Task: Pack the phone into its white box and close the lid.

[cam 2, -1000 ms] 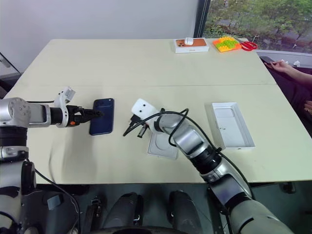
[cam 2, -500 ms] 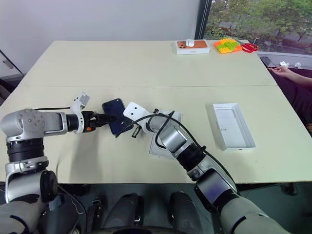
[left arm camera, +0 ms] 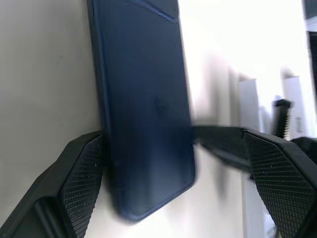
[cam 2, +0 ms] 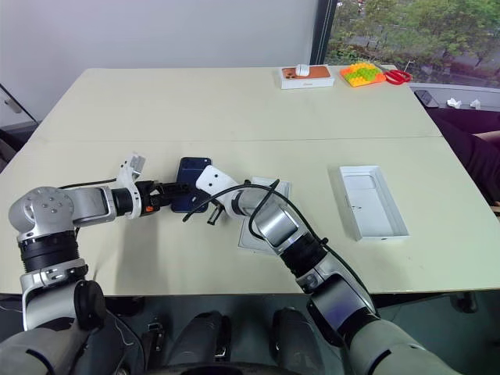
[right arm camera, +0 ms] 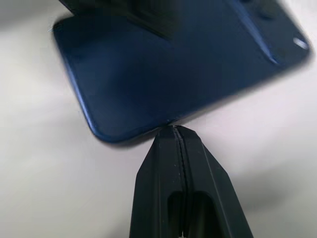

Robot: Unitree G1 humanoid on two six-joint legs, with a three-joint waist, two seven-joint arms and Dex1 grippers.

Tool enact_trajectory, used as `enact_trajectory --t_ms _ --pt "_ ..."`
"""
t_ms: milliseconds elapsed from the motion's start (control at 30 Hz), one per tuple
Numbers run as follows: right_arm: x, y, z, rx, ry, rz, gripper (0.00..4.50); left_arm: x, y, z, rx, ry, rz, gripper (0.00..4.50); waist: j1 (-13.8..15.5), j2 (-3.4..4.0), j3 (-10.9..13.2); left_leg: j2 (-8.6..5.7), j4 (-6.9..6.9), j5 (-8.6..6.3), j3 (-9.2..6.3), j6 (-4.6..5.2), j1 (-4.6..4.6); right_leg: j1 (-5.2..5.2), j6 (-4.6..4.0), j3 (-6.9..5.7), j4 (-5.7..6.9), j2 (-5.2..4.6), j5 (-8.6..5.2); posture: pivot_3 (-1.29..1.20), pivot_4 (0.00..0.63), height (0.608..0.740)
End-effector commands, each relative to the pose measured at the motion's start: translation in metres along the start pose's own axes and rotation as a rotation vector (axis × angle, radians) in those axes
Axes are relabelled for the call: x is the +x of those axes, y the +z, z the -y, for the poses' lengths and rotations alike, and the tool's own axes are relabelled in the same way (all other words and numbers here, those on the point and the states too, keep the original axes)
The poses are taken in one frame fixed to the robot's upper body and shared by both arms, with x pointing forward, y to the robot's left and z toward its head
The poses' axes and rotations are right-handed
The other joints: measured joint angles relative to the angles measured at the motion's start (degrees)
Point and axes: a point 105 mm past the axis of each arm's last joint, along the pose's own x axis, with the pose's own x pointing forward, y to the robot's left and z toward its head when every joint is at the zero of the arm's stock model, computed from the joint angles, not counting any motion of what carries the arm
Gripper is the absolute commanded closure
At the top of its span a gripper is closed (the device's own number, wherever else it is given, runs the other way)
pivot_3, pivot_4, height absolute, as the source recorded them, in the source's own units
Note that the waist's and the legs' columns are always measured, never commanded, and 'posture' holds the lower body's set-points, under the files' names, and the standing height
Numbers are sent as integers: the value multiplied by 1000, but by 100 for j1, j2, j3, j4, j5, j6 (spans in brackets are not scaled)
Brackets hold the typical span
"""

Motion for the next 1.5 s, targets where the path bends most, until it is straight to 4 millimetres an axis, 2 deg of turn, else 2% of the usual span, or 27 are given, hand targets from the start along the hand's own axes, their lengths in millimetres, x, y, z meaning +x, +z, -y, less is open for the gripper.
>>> enact_trajectory --t_ms 33,333,533,867,1000,1333,1433,1500 --pt "3 15 -15 -13 63 54 4500 13 -27 4 -82 -76 -114 14 5 0 0 0 0 0 0 0 -1 0 0 0 -1 0 0 0 150 740" --pt "2 10 -12 -5 53 45 4500 6 -22 -4 -113 -42 -110 14 -32 -1 0 0 -1 0 -2 0 -2 -2 0 0 -2 0 0 0 150 740" --pt "0 8 -10 1 42 37 4500 -7 -7 -17 -127 25 -81 14 -129 -1 0 1 -4 0 -3 -1 0 -2 0 -1 -1 3 0 0 150 740" --pt "-1 4 -8 17 27 24 4500 -17 6 -23 -108 64 -62 14 -155 -2 0 7 -12 2 -4 -5 2 -10 -1 0 3 8 0 0 150 740" --pt "-2 4 -7 12 23 20 4500 -19 10 -22 -84 69 -57 1798 -155 -4 2 8 -18 4 -4 -9 1 -15 -1 0 4 9 0 0 150 740" --pt "-15 2 2 -30 -8 9 4500 -23 10 -21 -81 52 -54 1798 -141 -5 2 7 -20 7 -4 -15 -4 -19 -1 0 2 4 0 0 150 740" --pt "-25 2 8 -44 -35 6 4500 -25 11 -20 -82 45 -50 2720 -139 -6 4 7 -21 7 -4 -15 -9 -23 -1 0 2 4 0 0 150 740" --pt "-30 3 10 -46 -48 12 4500 -25 11 -19 -78 40 -49 3633 -134 -12 5 6 -20 7 -4 -15 -19 -32 -1 -1 2 3 0 0 150 740"
